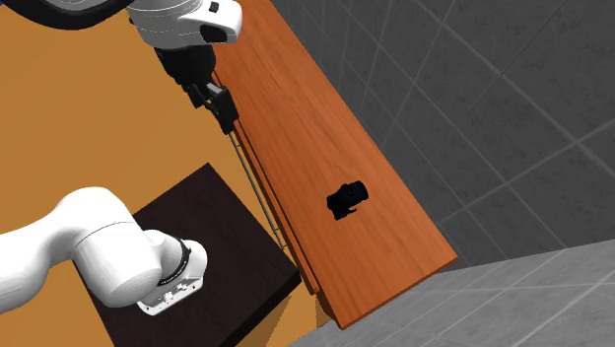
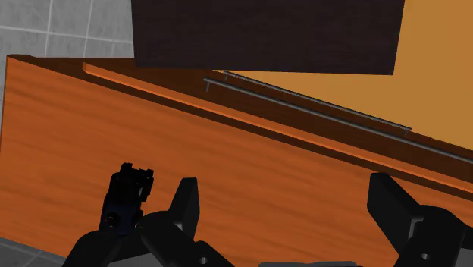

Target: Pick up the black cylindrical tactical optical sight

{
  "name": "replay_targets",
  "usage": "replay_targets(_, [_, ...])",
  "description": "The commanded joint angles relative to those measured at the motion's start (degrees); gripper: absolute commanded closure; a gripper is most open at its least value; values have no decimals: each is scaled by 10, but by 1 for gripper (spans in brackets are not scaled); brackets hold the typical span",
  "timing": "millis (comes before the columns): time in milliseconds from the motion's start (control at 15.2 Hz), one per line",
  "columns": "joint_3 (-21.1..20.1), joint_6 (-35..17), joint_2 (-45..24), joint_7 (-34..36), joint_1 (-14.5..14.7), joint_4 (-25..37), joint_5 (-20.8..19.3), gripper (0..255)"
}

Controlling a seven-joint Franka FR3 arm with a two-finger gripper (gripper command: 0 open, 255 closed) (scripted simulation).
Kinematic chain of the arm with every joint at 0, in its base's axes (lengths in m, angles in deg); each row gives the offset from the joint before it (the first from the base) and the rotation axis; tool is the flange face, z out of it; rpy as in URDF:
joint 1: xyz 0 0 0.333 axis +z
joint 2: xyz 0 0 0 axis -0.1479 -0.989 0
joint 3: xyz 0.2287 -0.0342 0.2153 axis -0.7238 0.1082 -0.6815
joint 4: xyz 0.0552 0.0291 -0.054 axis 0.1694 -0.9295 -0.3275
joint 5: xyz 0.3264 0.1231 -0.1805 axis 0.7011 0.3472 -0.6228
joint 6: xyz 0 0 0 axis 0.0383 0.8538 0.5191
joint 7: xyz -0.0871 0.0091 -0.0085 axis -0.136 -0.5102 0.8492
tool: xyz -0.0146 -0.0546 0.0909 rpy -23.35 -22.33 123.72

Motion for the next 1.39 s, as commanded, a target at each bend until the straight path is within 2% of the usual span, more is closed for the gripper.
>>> replay_targets(0, [0,0,0,0,0,0,0,0])
replay_targets(660, [83,-174,-89,-66,-37,-64,-40,0])
replay_targets(1320, [164,-340,-249,-138,-64,-52,-41,0])
